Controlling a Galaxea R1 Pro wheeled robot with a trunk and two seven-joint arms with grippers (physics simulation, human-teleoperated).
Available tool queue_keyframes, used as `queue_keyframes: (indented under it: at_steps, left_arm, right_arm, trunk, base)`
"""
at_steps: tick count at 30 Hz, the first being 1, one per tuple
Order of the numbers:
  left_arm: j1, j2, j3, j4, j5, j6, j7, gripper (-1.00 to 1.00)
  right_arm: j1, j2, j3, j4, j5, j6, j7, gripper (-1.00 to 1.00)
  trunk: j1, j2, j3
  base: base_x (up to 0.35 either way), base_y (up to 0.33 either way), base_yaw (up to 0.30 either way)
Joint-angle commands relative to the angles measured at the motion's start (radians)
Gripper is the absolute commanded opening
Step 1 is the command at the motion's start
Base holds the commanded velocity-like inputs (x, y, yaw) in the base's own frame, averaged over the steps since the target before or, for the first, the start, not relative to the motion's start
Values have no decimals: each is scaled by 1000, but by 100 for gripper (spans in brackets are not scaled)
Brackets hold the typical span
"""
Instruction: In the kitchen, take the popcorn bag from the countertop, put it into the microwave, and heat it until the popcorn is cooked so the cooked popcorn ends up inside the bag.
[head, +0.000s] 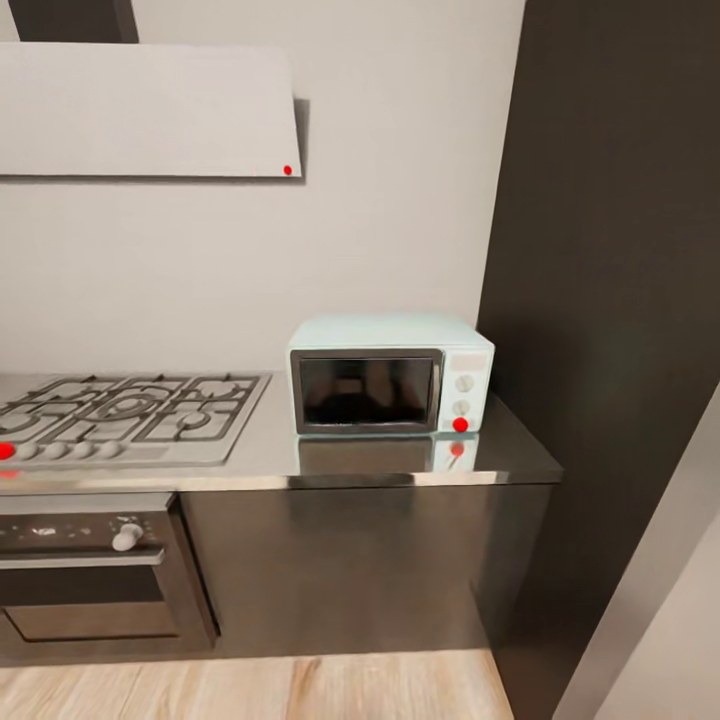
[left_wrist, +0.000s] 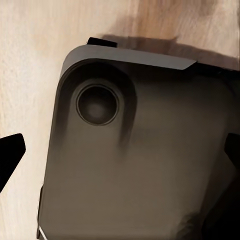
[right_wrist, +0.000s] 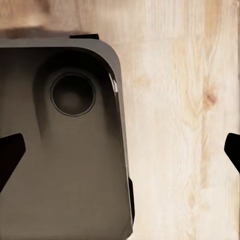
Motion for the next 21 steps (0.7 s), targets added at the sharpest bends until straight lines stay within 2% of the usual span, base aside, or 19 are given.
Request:
queue_keyframes:
  at_steps: [1,21]
  left_arm:
    - [0,0,1,0,6,-3,0,100]
    - [1,0,2,0,6,-4,0,100]
  right_arm:
    - [0,0,-7,0,0,-4,0,100]
    - [0,1,-6,-1,11,9,2,100]
  trunk:
    - [0,0,-1]
    - [0,0,-1]
  base:
    - [239,-165,0]
    - [18,-13,29]
